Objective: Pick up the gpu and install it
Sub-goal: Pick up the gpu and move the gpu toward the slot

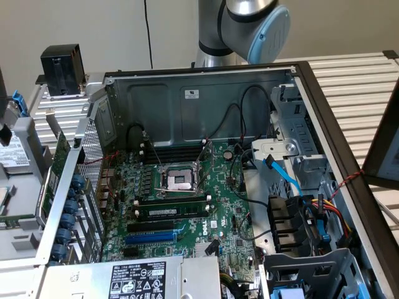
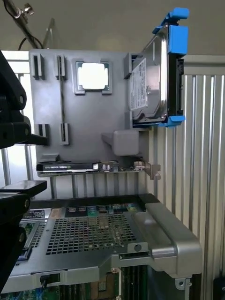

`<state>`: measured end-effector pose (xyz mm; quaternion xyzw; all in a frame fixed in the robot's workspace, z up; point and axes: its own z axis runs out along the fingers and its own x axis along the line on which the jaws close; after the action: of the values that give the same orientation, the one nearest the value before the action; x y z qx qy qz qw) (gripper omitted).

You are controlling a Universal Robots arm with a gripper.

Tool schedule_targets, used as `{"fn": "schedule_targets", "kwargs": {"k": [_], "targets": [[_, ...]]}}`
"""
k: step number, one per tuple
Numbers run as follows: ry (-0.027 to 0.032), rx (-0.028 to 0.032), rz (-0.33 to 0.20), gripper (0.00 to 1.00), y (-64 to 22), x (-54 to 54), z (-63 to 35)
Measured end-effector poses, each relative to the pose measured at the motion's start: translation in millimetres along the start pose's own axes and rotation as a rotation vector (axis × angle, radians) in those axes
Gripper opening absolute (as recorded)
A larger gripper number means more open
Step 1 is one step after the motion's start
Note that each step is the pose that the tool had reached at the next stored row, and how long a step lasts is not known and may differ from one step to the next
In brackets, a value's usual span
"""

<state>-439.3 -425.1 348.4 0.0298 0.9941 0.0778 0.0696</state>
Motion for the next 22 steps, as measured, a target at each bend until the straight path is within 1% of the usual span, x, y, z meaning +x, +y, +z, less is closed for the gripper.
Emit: {"fn": "schedule_targets", "kwargs": {"k": [2, 3, 4, 6, 7, 8, 11, 12, 13, 16, 17, 20, 21, 22], "targets": [[0.0001, 0.0001, 0.000, 0.43, 0.0, -7.2, 4.8], [0.0009, 0.0005, 0.000, 0.43, 0.7, -10.2, 7.0], [0.0033, 0.0008, 0.000, 0.43, 1.1, -12.2, 8.6], [0.0130, 0.0021, 0.002, 0.43, 2.1, -13.4, 10.5], [0.0168, 0.0024, 0.002, 0.43, 2.3, -14.0, 11.7], [0.0182, 0.0029, 0.003, 0.43, 3.4, -14.1, 13.6], [0.0193, 0.0035, 0.003, 0.43, 8.5, -13.3, 19.8], [0.0191, 0.0050, 0.002, 0.43, 10.0, -13.0, 21.5], [0.0191, 0.0077, 0.002, 0.43, 11.6, -12.7, 22.9], [0.0183, 0.0235, 0.000, 0.43, 14.5, -12.1, 25.9], [0.0177, 0.0299, -0.001, 0.43, 15.2, -11.9, 26.8], [0.0144, 0.0523, -0.004, 0.43, 16.4, -11.6, 28.5], [0.0137, 0.0586, -0.005, 0.43, 16.8, -11.5, 29.2], [0.0134, 0.0613, -0.005, 0.43, 17.6, -11.3, 30.3]]}}
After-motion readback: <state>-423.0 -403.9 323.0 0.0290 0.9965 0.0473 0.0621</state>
